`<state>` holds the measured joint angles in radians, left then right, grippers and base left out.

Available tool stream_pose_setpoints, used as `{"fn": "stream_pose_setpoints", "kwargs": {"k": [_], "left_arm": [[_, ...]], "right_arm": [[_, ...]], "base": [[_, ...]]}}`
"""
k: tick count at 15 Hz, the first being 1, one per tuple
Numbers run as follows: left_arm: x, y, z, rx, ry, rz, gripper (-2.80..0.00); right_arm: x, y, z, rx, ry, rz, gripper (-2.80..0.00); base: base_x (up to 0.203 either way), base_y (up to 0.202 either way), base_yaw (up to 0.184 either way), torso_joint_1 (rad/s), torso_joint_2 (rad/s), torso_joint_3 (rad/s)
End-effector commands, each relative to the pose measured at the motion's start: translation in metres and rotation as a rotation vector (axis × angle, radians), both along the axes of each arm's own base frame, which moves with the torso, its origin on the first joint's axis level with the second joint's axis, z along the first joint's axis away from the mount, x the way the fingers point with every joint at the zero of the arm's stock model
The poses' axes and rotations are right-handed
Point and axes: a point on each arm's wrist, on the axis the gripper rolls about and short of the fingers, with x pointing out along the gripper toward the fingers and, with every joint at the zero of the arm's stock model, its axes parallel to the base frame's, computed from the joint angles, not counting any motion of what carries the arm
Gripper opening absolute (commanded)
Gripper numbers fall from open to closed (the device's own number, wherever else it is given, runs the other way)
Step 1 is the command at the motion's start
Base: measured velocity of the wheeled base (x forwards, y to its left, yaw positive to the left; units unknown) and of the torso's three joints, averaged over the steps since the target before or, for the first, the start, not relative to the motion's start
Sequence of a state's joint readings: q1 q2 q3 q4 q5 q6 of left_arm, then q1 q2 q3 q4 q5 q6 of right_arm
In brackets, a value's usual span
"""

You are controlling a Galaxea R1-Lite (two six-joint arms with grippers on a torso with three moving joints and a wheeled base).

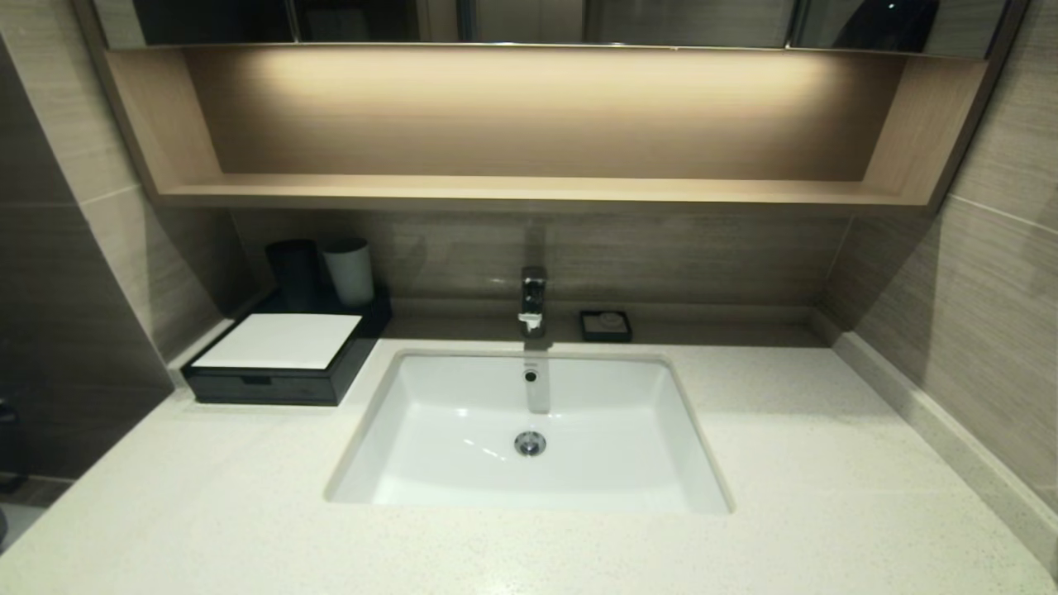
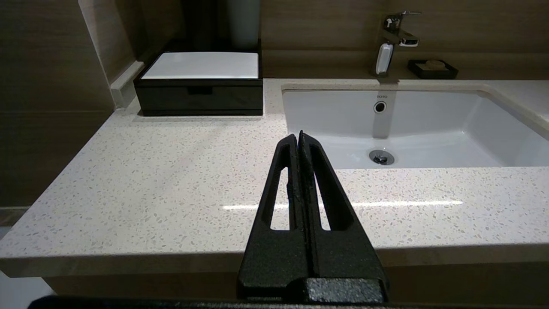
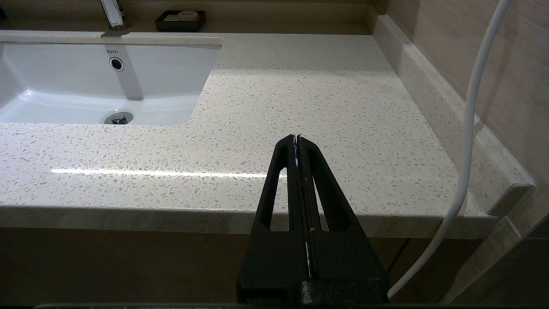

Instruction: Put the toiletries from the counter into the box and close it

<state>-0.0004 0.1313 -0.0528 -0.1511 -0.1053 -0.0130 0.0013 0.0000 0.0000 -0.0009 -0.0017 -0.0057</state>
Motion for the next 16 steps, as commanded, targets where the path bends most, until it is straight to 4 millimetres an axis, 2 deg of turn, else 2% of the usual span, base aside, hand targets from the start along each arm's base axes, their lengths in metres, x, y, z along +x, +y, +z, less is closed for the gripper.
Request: {"fn": "stream_pose_setpoints", "kwargs": {"k": [1, 7, 16], "left_arm": [[-0.005, 0.0, -0.001, 0.006, -0.043, -0.001, -2.8], [-0.014, 0.0, 0.0, 0.072, -0.146, 0.015, -2.8], [-0.01, 0.0, -0.008, 0.095, -0.213, 0.025, -2.8]], "right_arm": [[0.0, 0.0, 0.0, 0.0, 0.001, 0.0, -2.8], [0.0, 0.0, 0.0, 0.0, 0.001, 0.0, -2.8], [0.0, 0.0, 0.0, 0.0, -0.001, 0.0, -2.8]], "base": [[0.0, 0.0, 0.0, 0.0, 0.0, 0.0], [0.0, 0.0, 0.0, 0.0, 0.0, 0.0], [0.0, 0.0, 0.0, 0.0, 0.0, 0.0]]}}
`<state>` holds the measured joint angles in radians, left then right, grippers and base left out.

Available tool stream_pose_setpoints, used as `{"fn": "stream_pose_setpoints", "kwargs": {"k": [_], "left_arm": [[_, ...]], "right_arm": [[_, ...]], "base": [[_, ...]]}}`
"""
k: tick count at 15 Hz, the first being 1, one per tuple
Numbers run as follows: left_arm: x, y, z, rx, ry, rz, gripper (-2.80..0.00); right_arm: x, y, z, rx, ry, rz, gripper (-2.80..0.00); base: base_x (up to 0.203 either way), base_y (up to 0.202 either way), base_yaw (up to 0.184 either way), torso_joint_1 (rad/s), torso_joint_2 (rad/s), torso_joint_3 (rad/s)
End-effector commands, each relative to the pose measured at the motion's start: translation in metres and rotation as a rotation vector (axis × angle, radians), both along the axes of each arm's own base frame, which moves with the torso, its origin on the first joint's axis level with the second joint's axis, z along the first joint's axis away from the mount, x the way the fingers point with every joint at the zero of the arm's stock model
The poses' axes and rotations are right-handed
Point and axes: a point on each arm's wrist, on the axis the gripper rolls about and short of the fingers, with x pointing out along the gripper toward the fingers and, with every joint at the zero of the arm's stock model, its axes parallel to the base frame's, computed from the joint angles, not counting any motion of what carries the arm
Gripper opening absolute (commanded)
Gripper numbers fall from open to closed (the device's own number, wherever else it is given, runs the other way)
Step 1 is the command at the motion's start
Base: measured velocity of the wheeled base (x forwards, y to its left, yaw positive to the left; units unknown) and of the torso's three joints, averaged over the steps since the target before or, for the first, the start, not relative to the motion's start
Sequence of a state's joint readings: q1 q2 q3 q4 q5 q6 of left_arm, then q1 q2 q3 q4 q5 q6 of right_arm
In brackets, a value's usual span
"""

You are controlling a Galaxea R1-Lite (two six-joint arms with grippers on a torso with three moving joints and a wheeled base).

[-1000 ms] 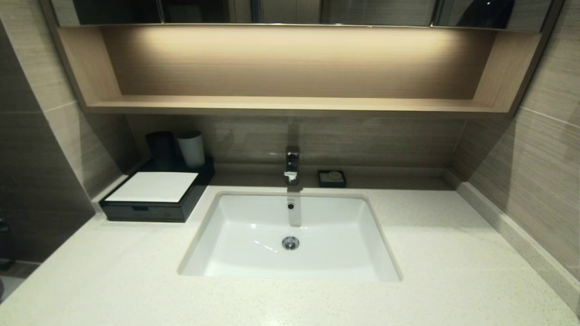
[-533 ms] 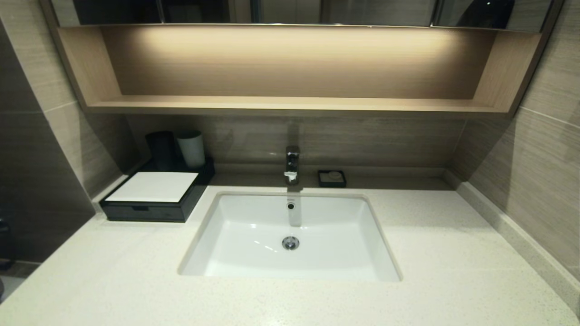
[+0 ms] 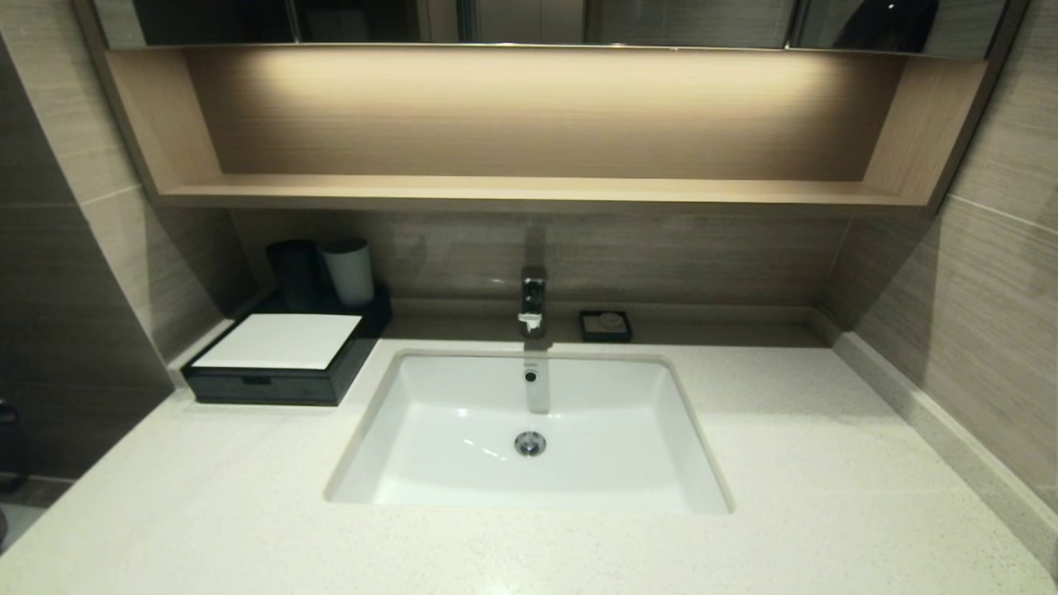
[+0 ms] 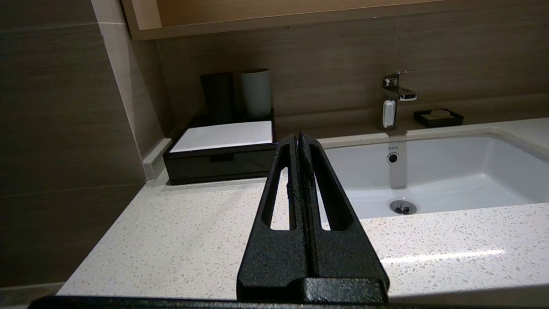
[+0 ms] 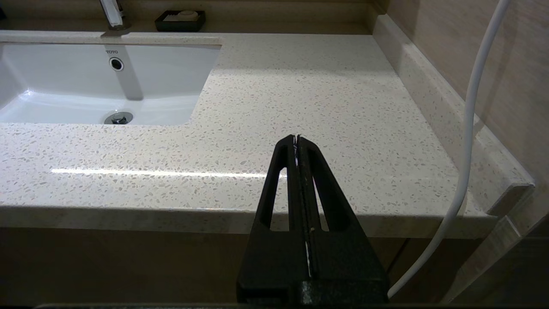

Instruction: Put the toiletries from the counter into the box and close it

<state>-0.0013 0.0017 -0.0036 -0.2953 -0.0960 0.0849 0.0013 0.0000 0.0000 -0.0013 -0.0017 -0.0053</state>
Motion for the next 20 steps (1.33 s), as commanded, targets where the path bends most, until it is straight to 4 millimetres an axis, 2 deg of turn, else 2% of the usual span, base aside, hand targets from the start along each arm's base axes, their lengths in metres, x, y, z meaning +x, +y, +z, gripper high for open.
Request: {"fn": "stream_pose_setpoints", "kwargs": {"k": [1, 11, 20], "left_arm": [[0.002, 0.0, -0.006, 0.001, 0.018, 0.001, -2.8], [0.002, 0.001, -0.005, -0.084, 0.014, 0.018, -2.8], [0.006, 0.002, -0.025, -0.149, 0.212, 0.043, -2.8]], "right_arm": [[0.0, 0.0, 0.0, -0.001, 0.001, 0.0, -2.8], [0.0, 0.0, 0.0, -0.001, 0.001, 0.0, -2.8], [0.0, 0.0, 0.0, -0.001, 0.001, 0.0, -2.8]], "base": [[0.0, 0.0, 0.0, 0.0, 0.0, 0.0], [0.0, 0.0, 0.0, 0.0, 0.0, 0.0], [0.0, 0.0, 0.0, 0.0, 0.0, 0.0]]}}
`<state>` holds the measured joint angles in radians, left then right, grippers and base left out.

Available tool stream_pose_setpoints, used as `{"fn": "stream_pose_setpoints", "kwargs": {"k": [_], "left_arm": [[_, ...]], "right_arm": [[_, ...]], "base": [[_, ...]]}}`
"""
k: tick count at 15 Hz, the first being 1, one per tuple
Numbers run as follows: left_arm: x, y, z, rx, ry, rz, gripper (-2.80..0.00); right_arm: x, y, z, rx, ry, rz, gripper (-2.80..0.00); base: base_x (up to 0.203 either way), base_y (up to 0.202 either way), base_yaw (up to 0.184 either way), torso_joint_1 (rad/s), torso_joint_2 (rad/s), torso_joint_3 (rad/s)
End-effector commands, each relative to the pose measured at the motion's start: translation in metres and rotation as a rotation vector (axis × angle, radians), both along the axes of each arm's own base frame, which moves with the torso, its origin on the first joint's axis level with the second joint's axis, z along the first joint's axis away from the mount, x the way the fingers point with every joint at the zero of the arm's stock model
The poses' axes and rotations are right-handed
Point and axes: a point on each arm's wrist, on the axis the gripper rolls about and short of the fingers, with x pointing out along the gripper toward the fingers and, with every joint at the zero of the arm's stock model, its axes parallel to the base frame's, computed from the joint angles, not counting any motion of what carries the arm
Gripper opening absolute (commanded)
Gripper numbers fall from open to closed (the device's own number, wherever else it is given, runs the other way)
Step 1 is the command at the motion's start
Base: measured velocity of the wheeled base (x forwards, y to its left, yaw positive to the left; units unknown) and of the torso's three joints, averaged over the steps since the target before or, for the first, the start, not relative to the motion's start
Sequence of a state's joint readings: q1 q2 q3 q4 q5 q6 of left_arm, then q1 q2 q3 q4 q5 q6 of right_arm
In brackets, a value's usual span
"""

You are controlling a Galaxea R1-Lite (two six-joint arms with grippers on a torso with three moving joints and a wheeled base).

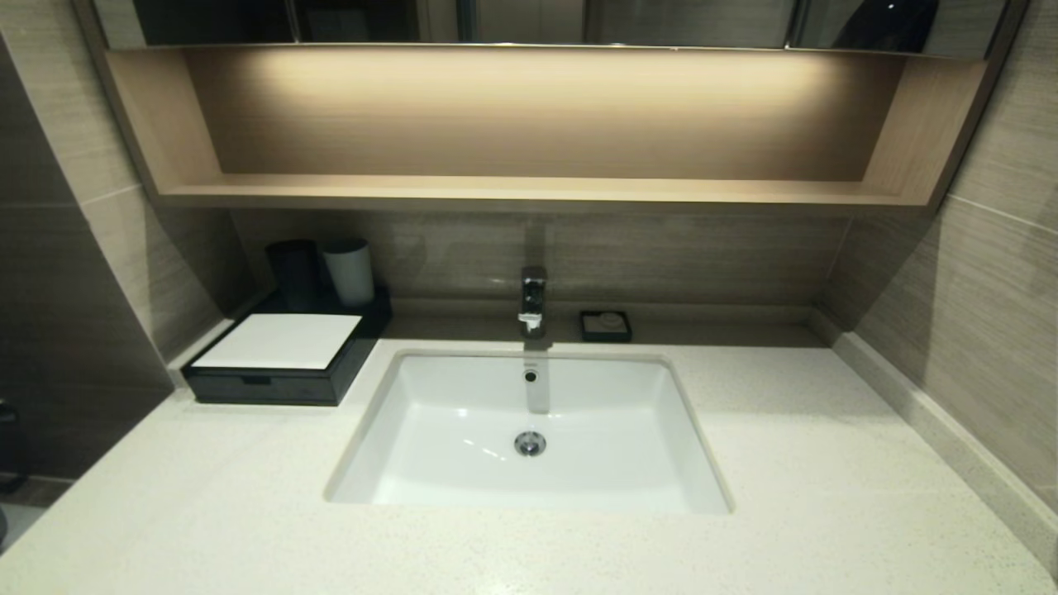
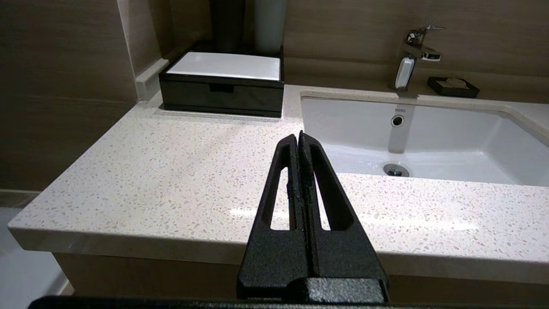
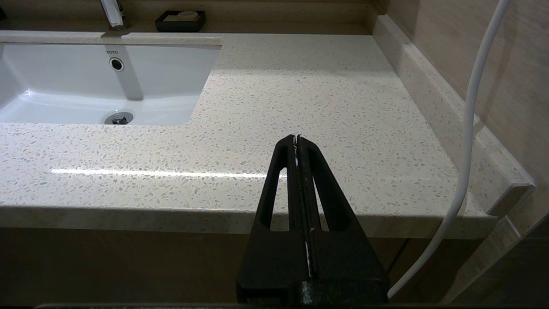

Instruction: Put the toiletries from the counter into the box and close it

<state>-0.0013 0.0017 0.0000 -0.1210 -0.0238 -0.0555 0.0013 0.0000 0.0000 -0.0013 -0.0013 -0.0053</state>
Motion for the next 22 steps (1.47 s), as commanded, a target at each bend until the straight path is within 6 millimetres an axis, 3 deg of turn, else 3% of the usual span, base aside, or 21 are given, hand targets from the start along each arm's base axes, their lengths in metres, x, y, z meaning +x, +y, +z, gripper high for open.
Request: {"fn": "stream_pose_setpoints", "kwargs": {"k": [1, 10, 22], "left_arm": [[0.002, -0.0001, -0.0073, 0.011, 0.036, -0.004, -2.8], [0.0022, 0.0005, -0.0097, 0.116, 0.06, 0.035, -2.8], [0.0023, 0.0006, -0.0133, 0.067, 0.097, 0.032, -2.8]], "right_arm": [[0.0001, 0.0, -0.0004, -0.001, 0.001, 0.0, -2.8], [0.0001, 0.0, -0.0004, -0.001, 0.001, 0.0, -2.8], [0.0001, 0.0, -0.0004, -0.001, 0.001, 0.0, -2.8]], "base": [[0.0, 0.0, 0.0, 0.0, 0.0, 0.0], [0.0, 0.0, 0.0, 0.0, 0.0, 0.0], [0.0, 0.0, 0.0, 0.0, 0.0, 0.0]]}}
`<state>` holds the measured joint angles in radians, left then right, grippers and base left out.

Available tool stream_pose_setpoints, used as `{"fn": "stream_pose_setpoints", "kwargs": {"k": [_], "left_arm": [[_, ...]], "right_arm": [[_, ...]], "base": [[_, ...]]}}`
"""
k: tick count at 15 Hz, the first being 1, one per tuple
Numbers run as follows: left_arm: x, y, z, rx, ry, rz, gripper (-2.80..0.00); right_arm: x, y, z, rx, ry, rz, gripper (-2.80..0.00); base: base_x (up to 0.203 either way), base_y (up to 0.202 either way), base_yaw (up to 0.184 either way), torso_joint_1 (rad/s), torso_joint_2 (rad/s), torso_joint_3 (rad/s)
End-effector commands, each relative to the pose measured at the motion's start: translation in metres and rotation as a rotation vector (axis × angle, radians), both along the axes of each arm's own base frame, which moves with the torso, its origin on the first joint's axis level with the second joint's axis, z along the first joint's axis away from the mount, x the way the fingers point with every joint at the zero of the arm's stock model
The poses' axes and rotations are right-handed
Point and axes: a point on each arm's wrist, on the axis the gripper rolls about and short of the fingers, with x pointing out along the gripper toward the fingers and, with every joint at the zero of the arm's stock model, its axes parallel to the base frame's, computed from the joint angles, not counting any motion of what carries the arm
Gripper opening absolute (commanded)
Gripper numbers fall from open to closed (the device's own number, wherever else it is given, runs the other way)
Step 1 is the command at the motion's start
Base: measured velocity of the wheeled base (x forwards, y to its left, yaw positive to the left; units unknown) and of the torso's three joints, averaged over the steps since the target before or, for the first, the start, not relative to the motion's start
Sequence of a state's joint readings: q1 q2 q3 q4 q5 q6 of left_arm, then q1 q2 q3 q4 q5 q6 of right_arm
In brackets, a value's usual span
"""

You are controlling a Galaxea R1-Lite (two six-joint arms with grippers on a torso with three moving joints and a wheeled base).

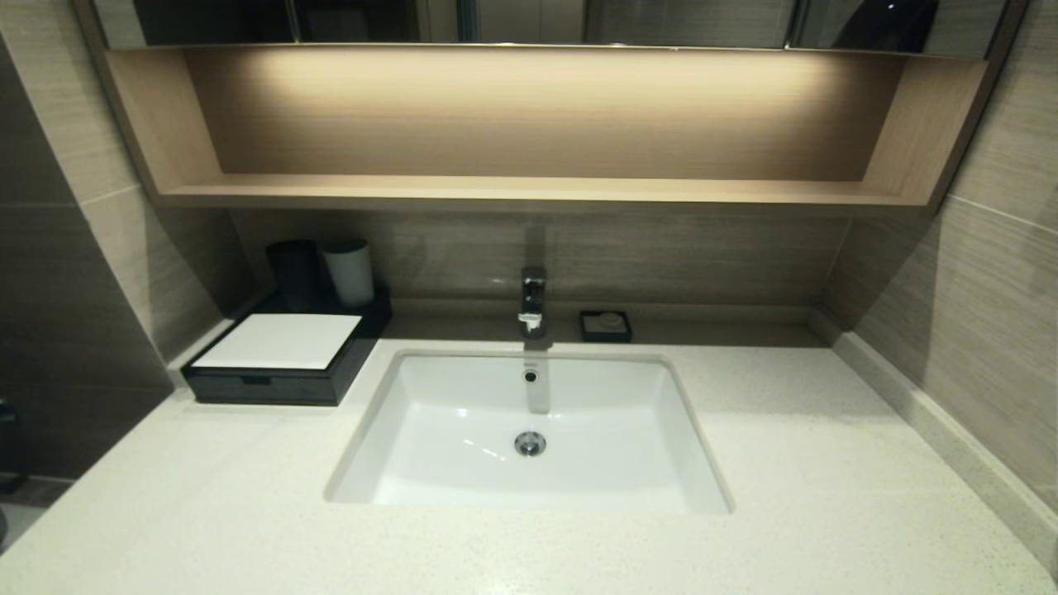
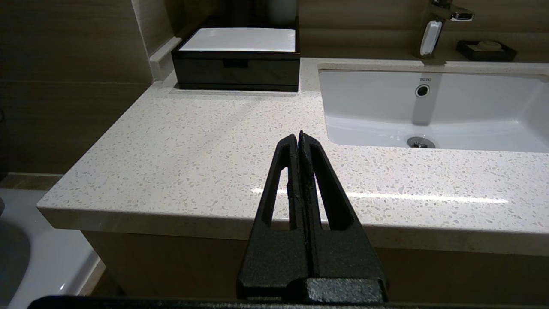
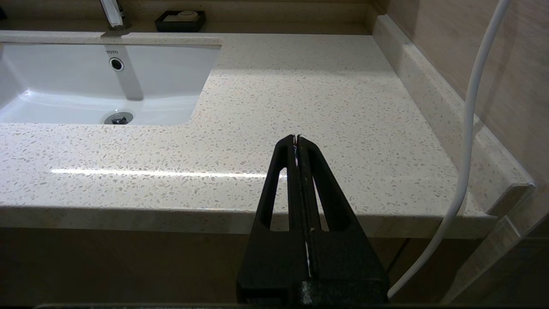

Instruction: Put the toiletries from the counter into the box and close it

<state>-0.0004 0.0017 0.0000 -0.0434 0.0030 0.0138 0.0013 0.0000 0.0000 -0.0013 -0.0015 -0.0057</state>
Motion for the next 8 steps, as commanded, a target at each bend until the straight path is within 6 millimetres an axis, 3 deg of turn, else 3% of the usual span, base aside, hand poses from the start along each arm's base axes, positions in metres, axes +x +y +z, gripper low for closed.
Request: {"fn": "stream_pose_setpoints", "kwargs": {"k": [1, 8], "left_arm": [[0.0016, 0.0, -0.0054, -0.001, 0.02, 0.0, -2.8], [0.0016, 0.0, -0.0054, -0.002, 0.02, -0.001, -2.8]], "right_arm": [[0.0, 0.0, -0.0004, 0.0, 0.0, 0.0, -2.8], [0.0001, 0.0, -0.0004, -0.002, 0.001, 0.0, -2.8]], "base": [[0.0, 0.0, 0.0, 0.0, 0.0, 0.0], [0.0, 0.0, 0.0, 0.0, 0.0, 0.0]]}}
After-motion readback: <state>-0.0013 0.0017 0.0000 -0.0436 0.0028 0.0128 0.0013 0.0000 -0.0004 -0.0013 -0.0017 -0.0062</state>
